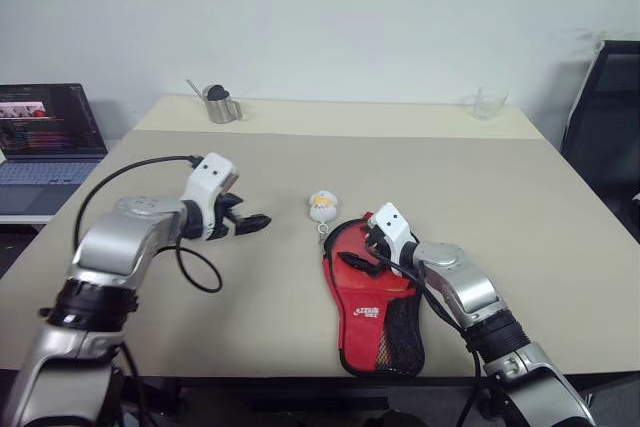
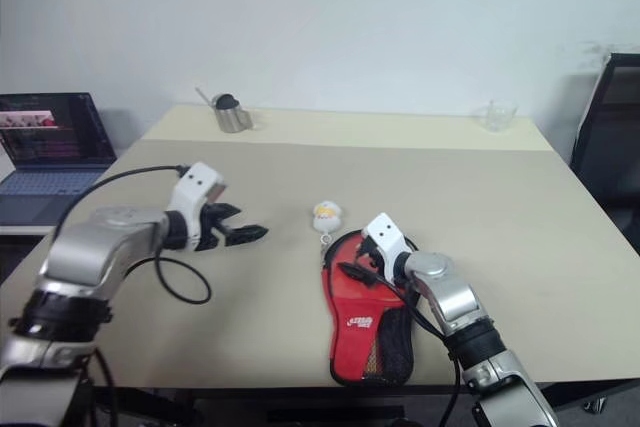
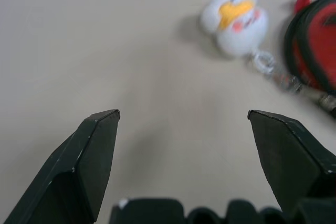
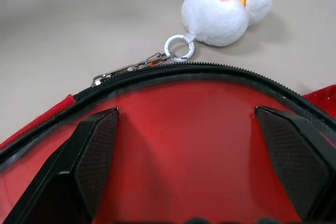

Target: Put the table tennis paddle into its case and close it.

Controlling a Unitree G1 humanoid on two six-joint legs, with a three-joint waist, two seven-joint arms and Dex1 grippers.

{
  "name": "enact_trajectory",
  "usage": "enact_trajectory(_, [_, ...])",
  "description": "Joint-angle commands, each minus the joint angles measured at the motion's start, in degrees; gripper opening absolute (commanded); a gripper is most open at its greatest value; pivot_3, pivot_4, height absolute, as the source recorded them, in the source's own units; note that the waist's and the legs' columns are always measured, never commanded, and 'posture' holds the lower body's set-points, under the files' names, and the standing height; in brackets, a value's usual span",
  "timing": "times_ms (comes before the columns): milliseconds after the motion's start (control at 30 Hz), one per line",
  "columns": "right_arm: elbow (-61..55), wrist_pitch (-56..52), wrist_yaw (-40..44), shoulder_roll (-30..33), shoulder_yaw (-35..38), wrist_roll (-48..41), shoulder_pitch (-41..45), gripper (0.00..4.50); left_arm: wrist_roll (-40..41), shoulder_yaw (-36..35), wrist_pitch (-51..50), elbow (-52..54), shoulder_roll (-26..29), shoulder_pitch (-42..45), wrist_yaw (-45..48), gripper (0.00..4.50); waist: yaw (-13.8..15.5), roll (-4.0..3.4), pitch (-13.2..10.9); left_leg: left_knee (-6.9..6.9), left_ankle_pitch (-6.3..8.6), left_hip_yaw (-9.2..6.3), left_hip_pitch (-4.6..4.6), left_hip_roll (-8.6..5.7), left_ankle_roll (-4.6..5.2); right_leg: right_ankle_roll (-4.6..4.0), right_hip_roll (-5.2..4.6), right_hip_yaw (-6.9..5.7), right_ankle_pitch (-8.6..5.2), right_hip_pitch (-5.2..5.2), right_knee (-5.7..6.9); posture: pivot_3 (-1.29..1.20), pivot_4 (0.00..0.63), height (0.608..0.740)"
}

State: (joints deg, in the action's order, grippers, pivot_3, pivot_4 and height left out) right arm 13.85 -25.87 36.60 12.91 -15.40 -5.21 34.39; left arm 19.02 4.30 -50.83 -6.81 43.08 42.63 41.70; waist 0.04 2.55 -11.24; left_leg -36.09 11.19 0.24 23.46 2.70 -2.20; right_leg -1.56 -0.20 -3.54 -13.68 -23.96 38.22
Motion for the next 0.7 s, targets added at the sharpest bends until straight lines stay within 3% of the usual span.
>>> enact_trajectory(33, [1.8, -2.2, 0.7, -0.1, -2.5, 1.7, -2.1, 4.47, -1.9, 1.5, 1.6, -5.4, -4.4, 6.4, -0.6, 4.29, -0.1, 0.08, 0.1, 0.0, 0.0, -0.01, -0.02, 0.0, 0.0, 0.0, 0.01, -0.01, 0.0, 0.02, 0.01, 0.0, 0.15, 0.74])
enact_trajectory(167, [1.7, -2.3, 0.5, -0.5, -2.3, 1.5, -1.9, 4.47, -6.2, 6.0, 1.9, -13.4, -9.5, 10.8, -1.6, 4.29, -0.3, 0.08, 0.1, 0.06, 0.0, 0.03, -0.37, 0.0, 0.0, 0.0, 0.01, 0.06, 0.0, 0.35, -0.05, 0.0, 0.15, 0.74])
enact_trajectory(333, [0.8, -2.0, 0.3, -0.8, -3.0, 1.8, -2.8, 4.47, -6.7, 4.7, 2.3, -22.1, -16.2, 15.4, -2.6, 4.29, -0.3, 0.07, 0.1, 0.11, 0.01, 0.05, -0.54, 0.05, 0.0, -0.01, -0.01, 0.11, -0.01, 0.48, -0.05, 0.0, 0.15, 0.74])
enact_trajectory(700, [-1.9, -3.4, 0.4, -1.1, -3.8, 2.1, -3.9, 4.47, -8.8, 3.4, 7.0, -34.2, -22.1, 16.2, -3.5, 4.29, -0.5, 0.07, 0.1, 0.11, 0.01, 0.08, -0.55, 0.05, -0.01, -0.01, -0.01, 0.13, -0.01, 0.48, -0.05, 0.0, 0.15, 0.74])
